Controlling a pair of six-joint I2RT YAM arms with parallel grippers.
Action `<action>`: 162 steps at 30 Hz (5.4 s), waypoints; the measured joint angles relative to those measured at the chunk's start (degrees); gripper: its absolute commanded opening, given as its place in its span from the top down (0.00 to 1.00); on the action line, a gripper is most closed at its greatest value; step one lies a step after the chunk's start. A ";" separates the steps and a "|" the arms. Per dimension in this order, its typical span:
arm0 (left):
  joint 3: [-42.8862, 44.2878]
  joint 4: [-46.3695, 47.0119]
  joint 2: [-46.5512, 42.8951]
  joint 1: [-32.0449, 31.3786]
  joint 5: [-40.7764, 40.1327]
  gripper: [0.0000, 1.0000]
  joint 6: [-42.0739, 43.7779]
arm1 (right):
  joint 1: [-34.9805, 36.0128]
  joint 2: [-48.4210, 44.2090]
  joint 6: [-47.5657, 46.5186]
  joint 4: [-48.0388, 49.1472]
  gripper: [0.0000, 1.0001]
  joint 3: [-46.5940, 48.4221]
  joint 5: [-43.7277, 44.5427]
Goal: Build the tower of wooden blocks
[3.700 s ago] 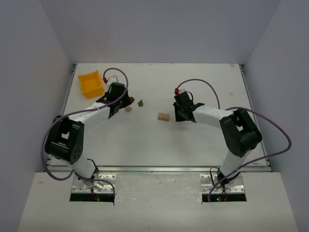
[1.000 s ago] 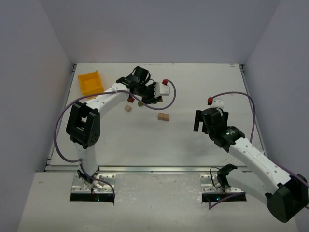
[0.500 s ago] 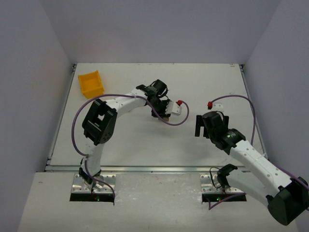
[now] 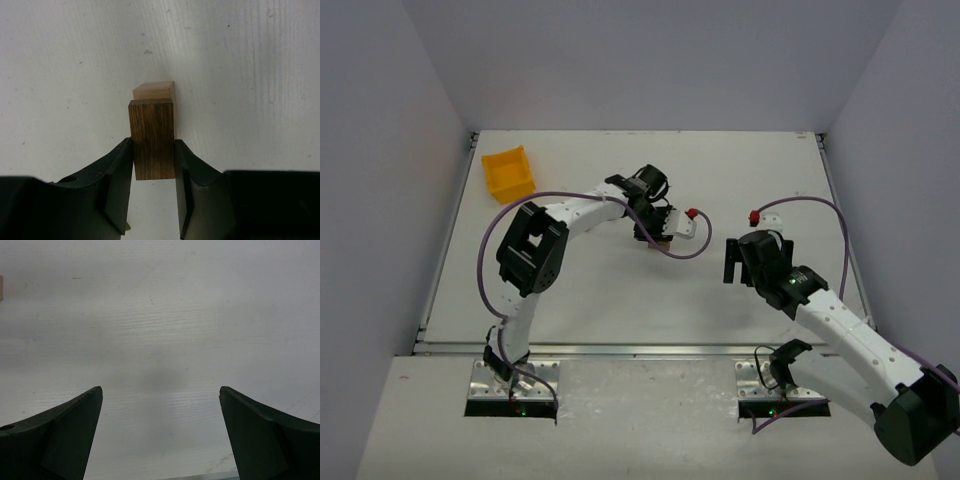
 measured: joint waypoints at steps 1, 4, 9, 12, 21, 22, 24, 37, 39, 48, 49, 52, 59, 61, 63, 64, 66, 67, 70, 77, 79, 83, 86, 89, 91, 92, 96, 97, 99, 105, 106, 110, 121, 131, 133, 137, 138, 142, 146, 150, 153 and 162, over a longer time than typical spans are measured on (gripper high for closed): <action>0.00 0.01 0.10 -0.01 -0.13 0.98 0.02 | 0.00 0.14 0.00 -0.03 0.01 0.00 0.00; 0.00 0.14 0.16 -0.04 -0.37 0.98 0.00 | 0.00 0.40 0.00 -0.07 0.01 0.00 0.00; 0.00 0.33 0.22 -0.04 -0.40 0.97 0.00 | 0.00 0.44 0.00 -0.07 0.01 0.00 0.00; 0.00 0.42 0.39 -0.04 -0.40 0.95 0.02 | 0.00 0.41 0.02 -0.07 0.01 0.00 0.00; 0.02 0.85 0.54 -0.51 -0.45 0.94 0.00 | 0.00 -0.11 0.07 -0.07 0.01 -0.02 0.47; 0.04 0.98 0.61 -0.58 -0.47 0.94 -0.02 | 0.00 -0.11 0.07 -0.07 0.01 -0.02 0.46; 0.04 1.21 0.73 -0.69 -0.61 0.94 -0.02 | 0.00 -0.13 0.07 -0.07 0.01 -0.08 0.52; 0.04 1.36 0.91 -0.76 -1.09 0.91 0.00 | 0.00 -0.13 0.56 -0.21 0.01 -0.42 1.11; 0.04 1.35 0.91 -0.76 -1.08 0.90 0.01 | 0.00 -0.13 0.64 -0.29 0.01 -0.42 1.11; 0.04 1.33 0.91 -0.81 -1.08 0.88 0.20 | 0.00 -0.37 0.81 -0.69 0.01 -0.42 1.10; 0.04 1.33 0.91 -0.81 -1.08 0.88 0.20 | 0.00 -0.50 0.83 -0.72 0.01 -0.42 1.11; 0.04 1.35 0.91 -0.81 -1.08 0.88 0.29 | 0.00 -0.74 0.85 -0.72 0.01 -0.42 1.11; 0.02 1.33 0.91 -0.84 -1.11 0.87 0.65 | 0.00 -0.79 0.90 -0.72 0.01 -0.42 1.09; 0.01 1.33 0.91 -0.87 -1.25 0.86 0.67 | 0.00 -0.86 0.93 -0.73 0.01 -0.42 1.10; 0.00 1.33 0.91 -0.90 -1.48 0.83 0.78 | 0.00 -1.21 1.00 -0.76 0.01 -0.42 1.11; -0.01 1.33 0.91 -0.91 -1.60 0.81 0.84 | 0.00 -1.46 1.06 -0.76 0.01 -0.42 1.12; -0.04 1.35 0.91 -0.95 -1.80 0.79 1.02 | 0.00 -1.89 1.13 -0.76 0.01 -0.42 1.17; -0.04 1.36 0.91 -1.02 -1.88 0.79 1.08 | 0.00 -2.05 1.14 -0.76 0.01 -0.42 1.22; -0.09 1.36 0.91 -1.18 -1.93 0.79 1.25 | 0.00 -2.23 1.14 -0.79 0.01 -0.42 1.35; -0.09 1.36 0.91 -1.20 -1.87 0.79 1.29 | 0.00 -2.23 1.29 -1.04 0.01 -0.42 1.45; -0.09 1.34 0.91 -1.20 -1.84 0.78 1.30 | 0.00 -2.23 1.31 -1.13 0.01 -0.42 1.51; -0.09 1.33 0.91 -1.20 -1.69 0.74 1.35 | 0.00 -2.23 1.31 -1.22 0.01 -0.42 1.55; -0.09 1.31 0.91 -1.20 -1.50 0.70 1.49 | 0.00 -2.23 1.31 -1.30 0.01 -0.42 1.55; -0.09 1.29 0.91 -1.20 -1.23 0.66 1.52 | 0.00 -2.23 1.31 -1.33 0.01 -0.42 1.55; -0.09 1.29 0.91 -1.20 -1.19 0.66 1.57 | 0.00 -2.23 1.33 -1.34 0.01 -0.42 1.55; -0.09 1.29 0.91 -1.20 -1.20 0.66 1.61 | 0.00 -2.23 1.32 -1.34 0.01 -0.42 1.55; -0.09 1.29 0.91 -1.20 -1.23 0.62 1.70 | 0.00 -2.20 1.31 -1.36 0.01 -0.42 1.65; -0.09 1.29 0.91 -1.20 -1.23 0.61 1.73 | 0.00 -2.15 1.31 -1.38 0.01 -0.42 1.71; -0.09 1.29 0.91 -1.20 -1.24 0.58 1.79 | 0.00 -1.96 1.33 -1.48 0.01 -0.42 1.77; -0.24 1.36 0.91 -1.20 -1.30 0.54 1.95 | 0.00 -1.86 1.33 -1.77 0.01 -0.42 1.97; -0.34 1.37 0.91 -1.20 -1.33 0.52 1.95 | 0.00 -1.88 1.34 -1.77 0.01 -0.42 1.99; -0.44 1.36 0.91 -1.20 -1.31 0.43 1.92 | 0.00 -1.90 1.36 -1.79 0.01 -0.42 1.99; -0.51 1.46 0.91 -1.20 -1.65 0.41 1.95 | 0.00 -1.91 1.52 -1.81 0.01 -0.42 1.96; -1.94 3.71 0.91 -1.18 -4.19 0.44 1.88 | 0.00 -2.56 1.77 -1.92 0.01 -0.42 1.94; -2.02 3.91 0.91 -1.16 -4.64 0.44 1.88 | 0.00 -2.67 1.89 -2.02 0.01 -0.42 1.94; -2.06 4.15 0.91 -1.16 -5.23 0.44 1.88 | 0.00 -2.67 1.97 -2.25 0.01 -0.42 1.94; -2.08 4.29 0.91 -1.16 -5.41 0.45 1.88 | 0.00 -2.66 1.97 -2.25 0.01 -0.42 1.94; -2.28 4.69 0.91 -1.07 -5.83 0.45 1.88 | 0.00 -2.62 2.00 -2.26 0.01 -0.42 1.94; -2.33 5.10 0.91 -1.07 -6.41 0.45 1.88 | 0.00 -2.62 2.15 -2.27 0.01 -0.42 1.93; -2.36 5.20 0.91 -1.05 -6.59 0.45 1.88 | 0.00 -2.62 2.19 -2.27 0.01 -0.42 1.92; -2.36 5.22 0.91 -1.07 -6.63 0.45 1.88 | 0.00 -2.62 2.19 -2.26 0.01 -0.42 1.91; -2.36 3.73 0.82 -1.05 -4.92 0.24 1.80 | 0.00 -2.62 2.19 -2.25 0.01 -0.42 1.42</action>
